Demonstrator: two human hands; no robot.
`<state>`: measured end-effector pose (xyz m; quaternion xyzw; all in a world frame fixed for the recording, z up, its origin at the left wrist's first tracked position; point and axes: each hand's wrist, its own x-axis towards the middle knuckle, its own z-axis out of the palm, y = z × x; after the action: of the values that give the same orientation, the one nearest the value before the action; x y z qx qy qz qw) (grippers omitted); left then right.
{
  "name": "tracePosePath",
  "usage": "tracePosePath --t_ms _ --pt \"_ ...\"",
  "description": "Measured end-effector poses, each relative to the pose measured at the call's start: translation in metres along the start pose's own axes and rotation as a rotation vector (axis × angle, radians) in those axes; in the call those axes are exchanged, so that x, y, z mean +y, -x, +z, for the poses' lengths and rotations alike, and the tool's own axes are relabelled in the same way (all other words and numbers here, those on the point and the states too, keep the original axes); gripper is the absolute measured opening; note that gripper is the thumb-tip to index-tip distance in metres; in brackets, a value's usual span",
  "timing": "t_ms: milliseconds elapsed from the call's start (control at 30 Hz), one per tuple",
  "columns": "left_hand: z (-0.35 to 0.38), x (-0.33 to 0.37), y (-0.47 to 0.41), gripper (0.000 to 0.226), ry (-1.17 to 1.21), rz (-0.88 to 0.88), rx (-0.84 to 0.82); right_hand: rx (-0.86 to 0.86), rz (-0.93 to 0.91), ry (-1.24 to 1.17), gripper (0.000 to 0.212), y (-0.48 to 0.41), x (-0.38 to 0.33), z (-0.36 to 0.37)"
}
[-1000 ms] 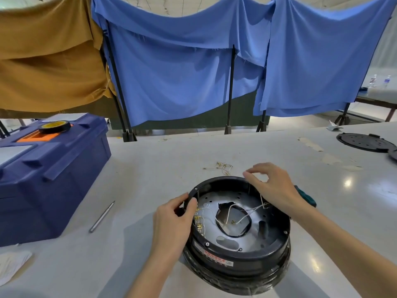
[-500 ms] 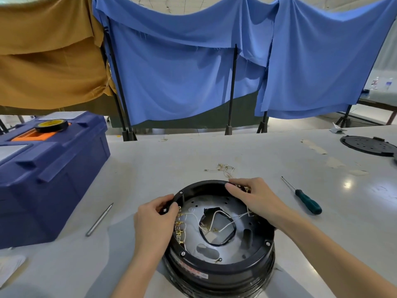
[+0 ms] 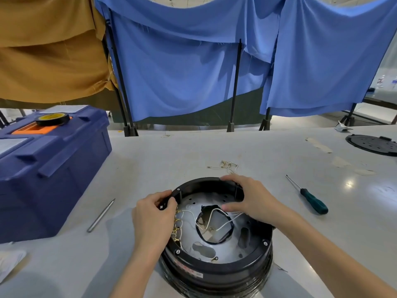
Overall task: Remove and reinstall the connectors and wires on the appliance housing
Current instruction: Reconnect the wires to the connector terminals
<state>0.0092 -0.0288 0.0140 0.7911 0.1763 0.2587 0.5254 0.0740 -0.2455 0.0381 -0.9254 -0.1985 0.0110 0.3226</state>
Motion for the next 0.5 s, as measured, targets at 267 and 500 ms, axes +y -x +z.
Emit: tracePosePath --t_ms 267,500 --pt "-0.003 0.002 -0.001 0.016 -0.023 -0.021 -0.016 -0.073 0.011 0.022 0.078 -0.007 0.008 0.001" --pt "-0.004 0.007 -0.019 0.021 0.036 -0.034 -0.127 0.102 0.164 -0.407 0.025 -0.009 0.02 -0.014"
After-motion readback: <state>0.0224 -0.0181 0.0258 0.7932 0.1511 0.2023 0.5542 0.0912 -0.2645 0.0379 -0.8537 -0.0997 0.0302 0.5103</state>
